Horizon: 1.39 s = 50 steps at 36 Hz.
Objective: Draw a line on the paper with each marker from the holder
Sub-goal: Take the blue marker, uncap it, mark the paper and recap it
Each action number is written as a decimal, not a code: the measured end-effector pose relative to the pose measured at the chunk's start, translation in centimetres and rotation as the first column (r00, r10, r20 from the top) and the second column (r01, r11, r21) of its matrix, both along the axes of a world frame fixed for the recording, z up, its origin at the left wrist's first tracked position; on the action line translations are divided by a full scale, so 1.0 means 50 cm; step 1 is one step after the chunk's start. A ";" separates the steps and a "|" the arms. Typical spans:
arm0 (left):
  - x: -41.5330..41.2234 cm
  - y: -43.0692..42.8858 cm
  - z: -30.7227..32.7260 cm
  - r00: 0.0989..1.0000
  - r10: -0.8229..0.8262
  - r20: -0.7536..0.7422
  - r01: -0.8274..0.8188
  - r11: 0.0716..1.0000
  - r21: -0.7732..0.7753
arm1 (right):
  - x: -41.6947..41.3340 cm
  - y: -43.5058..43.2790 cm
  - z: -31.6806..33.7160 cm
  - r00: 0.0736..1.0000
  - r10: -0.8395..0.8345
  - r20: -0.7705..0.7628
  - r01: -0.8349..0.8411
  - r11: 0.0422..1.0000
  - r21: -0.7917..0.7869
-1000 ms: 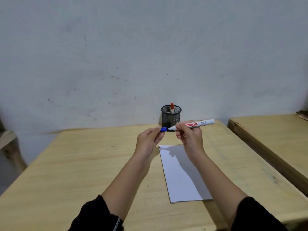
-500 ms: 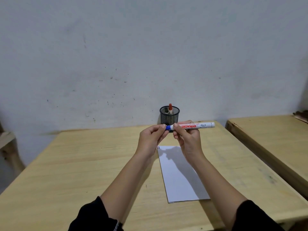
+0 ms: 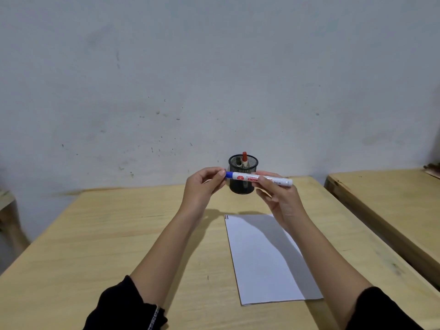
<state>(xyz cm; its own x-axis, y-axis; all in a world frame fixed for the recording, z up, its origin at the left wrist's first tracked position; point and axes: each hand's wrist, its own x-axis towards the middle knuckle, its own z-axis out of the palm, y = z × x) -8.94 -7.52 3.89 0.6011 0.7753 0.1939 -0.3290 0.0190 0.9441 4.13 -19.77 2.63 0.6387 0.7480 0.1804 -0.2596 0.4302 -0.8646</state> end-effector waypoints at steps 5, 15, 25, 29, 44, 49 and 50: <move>0.028 0.020 0.025 0.999 0.050 0.014 -0.051 0.997 0.057 | 0.025 0.001 -0.009 0.995 0.052 0.088 -0.046 0.996 -0.071; 0.121 0.037 0.054 0.987 0.073 -0.141 -0.023 0.944 0.328 | 0.086 0.052 0.011 0.709 0.072 0.701 0.278 0.886 -0.372; 0.153 0.118 -0.053 0.777 0.278 -0.564 0.067 0.855 0.515 | 0.164 0.096 0.037 0.686 -0.348 0.639 0.480 0.877 -0.038; 0.189 0.130 -0.090 0.791 0.210 -0.574 0.105 0.878 0.467 | 0.175 0.128 0.041 0.730 -0.434 0.528 0.498 0.867 0.026; 0.252 0.154 -0.138 0.926 0.115 -0.360 0.027 0.929 0.368 | 0.223 0.211 -0.009 0.562 -0.184 0.807 0.500 0.852 -0.154; 0.254 0.155 -0.142 0.932 0.106 -0.345 0.027 0.933 0.359 | 0.233 0.214 -0.013 0.567 -0.159 0.808 0.517 0.832 -0.199; 0.255 0.157 -0.145 0.933 0.105 -0.344 0.027 0.933 0.359 | 0.235 0.215 -0.016 0.567 -0.150 0.810 0.520 0.827 -0.211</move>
<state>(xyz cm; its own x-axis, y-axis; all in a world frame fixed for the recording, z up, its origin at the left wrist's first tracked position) 3.80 0.33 -3.35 0.6517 0.7197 0.2396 0.0326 -0.3421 0.9391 15.85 -9.04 1.83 0.6359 0.6210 0.4583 0.6291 -0.0731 -0.7739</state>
